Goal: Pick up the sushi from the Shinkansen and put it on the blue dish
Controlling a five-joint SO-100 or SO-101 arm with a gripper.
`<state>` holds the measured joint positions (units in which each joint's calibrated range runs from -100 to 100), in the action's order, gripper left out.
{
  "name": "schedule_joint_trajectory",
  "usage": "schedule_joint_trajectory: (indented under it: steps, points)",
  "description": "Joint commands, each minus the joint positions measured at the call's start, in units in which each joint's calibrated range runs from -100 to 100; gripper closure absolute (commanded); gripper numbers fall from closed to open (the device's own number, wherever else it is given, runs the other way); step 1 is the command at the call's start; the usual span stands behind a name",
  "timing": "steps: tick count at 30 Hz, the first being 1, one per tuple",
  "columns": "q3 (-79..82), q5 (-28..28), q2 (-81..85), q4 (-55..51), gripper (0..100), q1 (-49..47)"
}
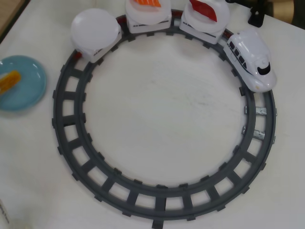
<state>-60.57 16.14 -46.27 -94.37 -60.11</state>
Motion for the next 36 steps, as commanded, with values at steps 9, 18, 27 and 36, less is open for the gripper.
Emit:
schedule_joint_trajectory:
  steps: [9, 18, 27, 36]
  points:
    - [0.3, -0.3, 0.7, 0.3, 91, -0.2]
    - [-0.1, -0.3, -0.4, 2.4, 85, 3.5]
    - [-1.2, -0.5, 7.0, -1.2, 85, 3.5]
    - [-0.7, -8.1, 28.1, -3.5, 85, 3.2]
